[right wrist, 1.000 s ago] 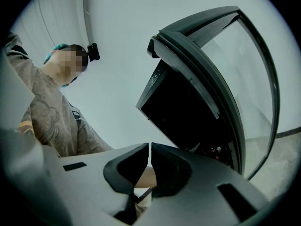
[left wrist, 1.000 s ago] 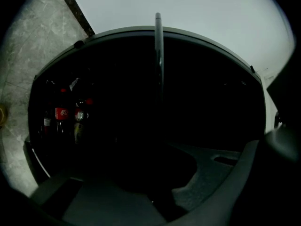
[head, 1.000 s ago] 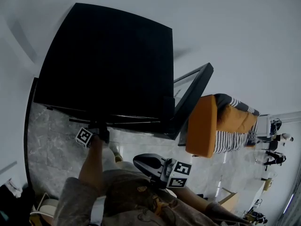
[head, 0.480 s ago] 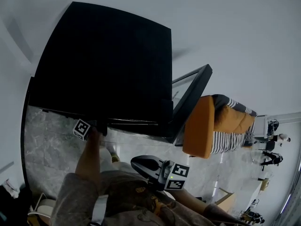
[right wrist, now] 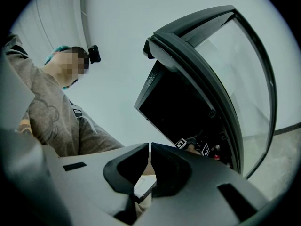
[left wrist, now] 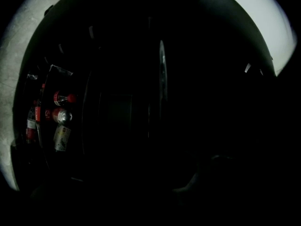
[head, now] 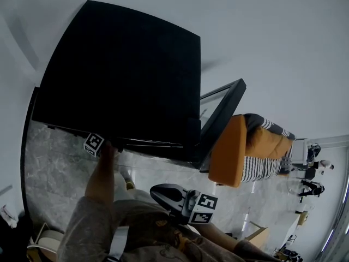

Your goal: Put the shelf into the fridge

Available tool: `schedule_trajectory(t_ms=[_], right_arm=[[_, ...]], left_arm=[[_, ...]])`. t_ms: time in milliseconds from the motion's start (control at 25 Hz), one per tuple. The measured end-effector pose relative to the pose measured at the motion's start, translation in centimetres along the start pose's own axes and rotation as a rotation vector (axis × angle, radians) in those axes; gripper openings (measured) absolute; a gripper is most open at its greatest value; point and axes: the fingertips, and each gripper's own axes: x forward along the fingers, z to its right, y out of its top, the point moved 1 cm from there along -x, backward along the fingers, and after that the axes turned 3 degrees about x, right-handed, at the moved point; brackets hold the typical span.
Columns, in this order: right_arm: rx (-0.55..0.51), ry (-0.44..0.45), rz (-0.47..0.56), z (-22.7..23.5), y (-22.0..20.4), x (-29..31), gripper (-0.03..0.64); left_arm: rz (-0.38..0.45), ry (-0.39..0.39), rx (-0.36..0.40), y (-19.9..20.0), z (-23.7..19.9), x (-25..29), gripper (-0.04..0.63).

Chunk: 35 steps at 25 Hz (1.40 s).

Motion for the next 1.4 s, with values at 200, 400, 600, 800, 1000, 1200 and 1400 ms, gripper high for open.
schedule_trajectory(t_ms=[200, 400, 600, 800, 1000, 1200, 1400], right_arm=[[0.007, -0.004, -0.004, 0.0, -0.3, -0.1, 0.029], [0.01, -0.005, -0.005, 0.2, -0.3, -0.2, 0.029], [0.011, -0.008, -0.001, 0.4, -0.2, -0.3, 0.029], [0.009, -0.001, -0.009, 0.4, -0.3, -0.4, 0.029], [0.005, 0.014, -0.021, 0.2, -0.4, -0.5, 0.029], [0.002, 0.041, -0.037, 0.0, -0.5, -0.5, 0.029], [-0.006, 0.092, -0.068, -0.3, -0.9, 0.1, 0.029]], left_arm=[[-0.024, -0.002, -0.012, -0.4, 1.1, 1.3, 0.017], [-0.035, 0.0, 0.008, -0.2, 1.3, 2.9, 0.017], [-0.018, -0.015, 0.006, -0.2, 1.2, 3.3, 0.017], [-0.024, -0.027, -0.023, -0.3, 1.8, 3.6, 0.026], [-0.037, -0.03, -0.008, -0.6, 1.6, 2.8, 0.066], [-0.015, -0.009, -0.009, -0.5, 1.7, 0.4, 0.066], [-0.006, 0.001, -0.007, -0.4, 1.9, -3.4, 0.069]])
